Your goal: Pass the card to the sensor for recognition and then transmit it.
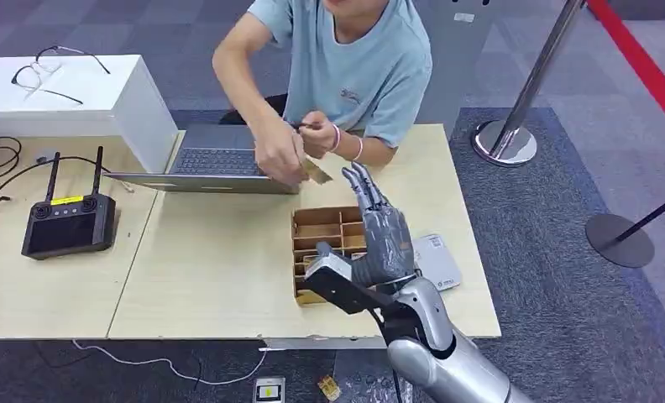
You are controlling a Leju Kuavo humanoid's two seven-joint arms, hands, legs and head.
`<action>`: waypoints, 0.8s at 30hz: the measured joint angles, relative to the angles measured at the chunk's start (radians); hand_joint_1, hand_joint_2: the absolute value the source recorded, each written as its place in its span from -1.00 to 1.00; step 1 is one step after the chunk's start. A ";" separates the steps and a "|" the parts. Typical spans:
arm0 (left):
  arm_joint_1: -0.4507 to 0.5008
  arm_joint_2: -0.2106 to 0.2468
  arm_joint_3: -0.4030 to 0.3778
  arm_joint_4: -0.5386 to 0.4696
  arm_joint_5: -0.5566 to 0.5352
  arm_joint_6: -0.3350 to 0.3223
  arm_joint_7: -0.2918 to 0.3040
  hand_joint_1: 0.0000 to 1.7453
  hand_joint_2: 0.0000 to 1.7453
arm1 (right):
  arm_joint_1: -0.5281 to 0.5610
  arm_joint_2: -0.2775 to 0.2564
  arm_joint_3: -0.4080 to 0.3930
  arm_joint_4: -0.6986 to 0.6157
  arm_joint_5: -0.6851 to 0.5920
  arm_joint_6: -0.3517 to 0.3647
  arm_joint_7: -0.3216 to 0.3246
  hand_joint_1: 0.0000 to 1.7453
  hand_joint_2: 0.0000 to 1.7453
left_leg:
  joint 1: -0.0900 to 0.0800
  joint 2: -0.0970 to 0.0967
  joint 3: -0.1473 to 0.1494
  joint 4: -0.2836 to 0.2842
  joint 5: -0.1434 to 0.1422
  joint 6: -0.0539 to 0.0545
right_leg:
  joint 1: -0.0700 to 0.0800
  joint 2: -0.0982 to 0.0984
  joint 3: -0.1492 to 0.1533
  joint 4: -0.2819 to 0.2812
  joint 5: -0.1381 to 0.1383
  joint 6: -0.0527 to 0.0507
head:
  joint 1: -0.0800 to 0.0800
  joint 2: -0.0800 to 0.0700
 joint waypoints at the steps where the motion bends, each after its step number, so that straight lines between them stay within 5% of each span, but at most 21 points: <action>1: 0.000 0.000 0.000 0.000 0.000 0.000 0.000 -1.00 1.00 | 0.000 0.000 0.000 0.000 0.000 0.000 0.000 -1.00 1.00 | 0.000 0.000 0.000 0.000 0.000 0.000 | 0.000 0.000 0.000 0.000 0.000 0.000 | 0.000 0.000; 12: 0.000 0.000 0.000 0.000 -0.005 0.000 0.002 -1.00 1.00 | -0.004 -0.003 0.000 0.004 -0.002 0.005 0.002 -1.00 1.00 | 0.000 0.000 0.000 0.000 0.000 0.000 | 0.000 0.000 0.000 0.000 0.000 0.000 | 0.000 0.000; 24: 0.000 0.002 0.000 0.000 -0.006 -0.014 0.012 -1.00 1.00 | -0.033 -0.040 0.000 0.005 0.016 0.160 0.068 -1.00 1.00 | 0.000 0.000 0.000 0.000 0.000 0.000 | 0.000 0.000 0.000 0.000 0.000 0.000 | 0.000 0.000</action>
